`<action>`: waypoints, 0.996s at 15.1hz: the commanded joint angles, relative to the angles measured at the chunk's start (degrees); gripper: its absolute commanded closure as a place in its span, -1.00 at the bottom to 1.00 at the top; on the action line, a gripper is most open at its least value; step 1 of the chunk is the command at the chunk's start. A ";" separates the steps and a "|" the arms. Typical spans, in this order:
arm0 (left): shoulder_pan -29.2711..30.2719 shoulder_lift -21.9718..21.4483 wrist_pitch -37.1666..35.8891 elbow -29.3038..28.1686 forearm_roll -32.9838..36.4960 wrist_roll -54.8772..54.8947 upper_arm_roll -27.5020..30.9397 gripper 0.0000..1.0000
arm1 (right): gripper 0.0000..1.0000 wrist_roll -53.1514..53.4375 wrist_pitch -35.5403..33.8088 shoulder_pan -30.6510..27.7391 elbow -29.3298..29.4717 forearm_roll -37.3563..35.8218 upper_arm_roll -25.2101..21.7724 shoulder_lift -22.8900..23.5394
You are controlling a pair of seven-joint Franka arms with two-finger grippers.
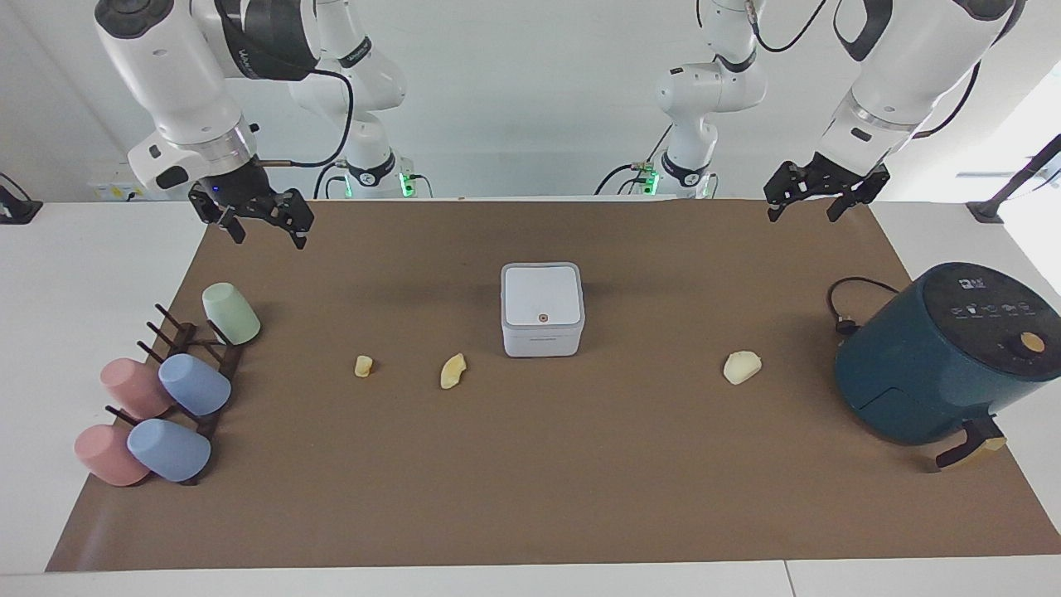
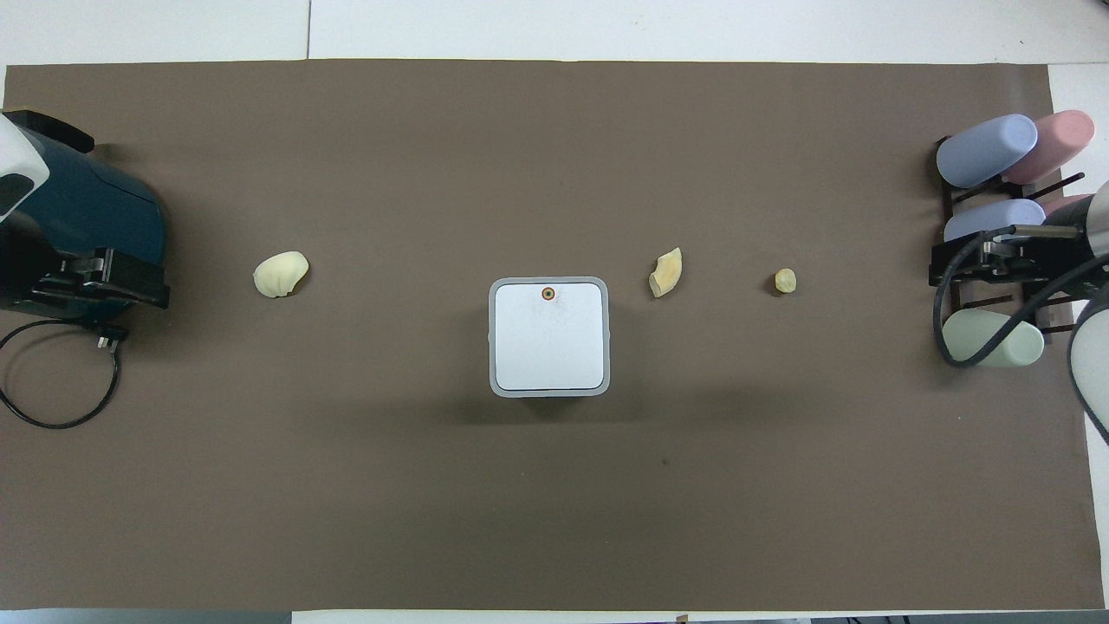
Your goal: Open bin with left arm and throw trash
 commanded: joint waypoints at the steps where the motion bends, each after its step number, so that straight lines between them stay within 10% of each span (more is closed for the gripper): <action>1: -0.01 -1.67 3.00 -2.39 0.47 -1.02 -0.53 -1.00 | -1.00 -1.66 -0.07 -0.43 -1.39 0.17 0.31 -1.25; 6: -9.39 1.04 8.63 -2.66 -0.05 -13.47 -0.88 -0.80 | -1.00 -1.57 -0.07 -0.43 -1.39 0.17 0.31 -1.25; 9: -17.22 4.73 14.08 -2.49 -1.10 -24.47 -0.88 0.83 | -1.00 -1.75 -0.34 -0.34 -1.30 0.17 0.31 -1.25; 10: -19.33 5.87 15.48 -2.14 -2.41 -26.06 -0.88 1.00 | -1.00 -1.75 -0.34 -0.34 -1.30 0.17 0.31 -1.25; 15: -30.23 14.22 26.03 -1.87 -3.75 -37.48 -0.88 1.00 | -1.00 -2.63 1.59 -1.04 -4.02 0.26 0.31 -2.22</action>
